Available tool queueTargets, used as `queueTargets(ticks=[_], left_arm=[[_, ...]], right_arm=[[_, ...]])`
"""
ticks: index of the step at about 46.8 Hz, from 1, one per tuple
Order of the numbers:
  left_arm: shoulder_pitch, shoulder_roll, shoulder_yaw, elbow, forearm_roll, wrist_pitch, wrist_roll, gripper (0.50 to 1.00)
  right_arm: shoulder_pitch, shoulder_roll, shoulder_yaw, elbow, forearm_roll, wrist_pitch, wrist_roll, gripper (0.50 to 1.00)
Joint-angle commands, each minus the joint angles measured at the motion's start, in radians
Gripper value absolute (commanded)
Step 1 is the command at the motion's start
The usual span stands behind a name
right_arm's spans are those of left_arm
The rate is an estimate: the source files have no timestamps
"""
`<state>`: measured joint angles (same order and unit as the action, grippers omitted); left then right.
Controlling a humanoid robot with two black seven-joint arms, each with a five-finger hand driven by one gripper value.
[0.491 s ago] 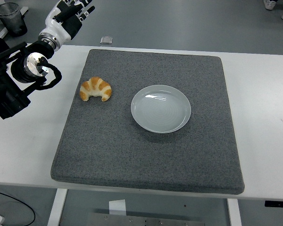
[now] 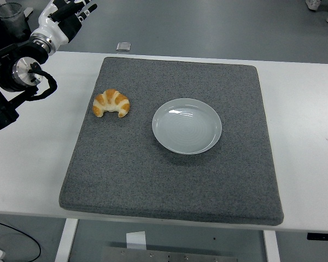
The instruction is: Place the bread on the plate
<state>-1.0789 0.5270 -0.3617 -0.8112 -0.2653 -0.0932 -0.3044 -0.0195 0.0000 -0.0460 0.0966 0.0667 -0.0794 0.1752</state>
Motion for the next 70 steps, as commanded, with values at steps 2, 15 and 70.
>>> queueTargets(ticks=[2,15,70], left_arm=[[-0.065,0.088,0.131,-0.074,0.058,-0.023,0.001,1.0],[-0.2,0.22,0.362,-0.16,0.319,-0.034,0.002,1.0],[-0.246,0.157,0.428,-0.184,1.428,-0.146,0.002,1.0]], right_arm=[[0.0,0.0,0.0,0.0,0.001,0.0,0.0,0.932],[0.0,0.0,0.0,0.0,-0.001,0.001,0.0,0.932],[0.0,0.0,0.0,0.0,0.001,0.0,0.0,0.932]])
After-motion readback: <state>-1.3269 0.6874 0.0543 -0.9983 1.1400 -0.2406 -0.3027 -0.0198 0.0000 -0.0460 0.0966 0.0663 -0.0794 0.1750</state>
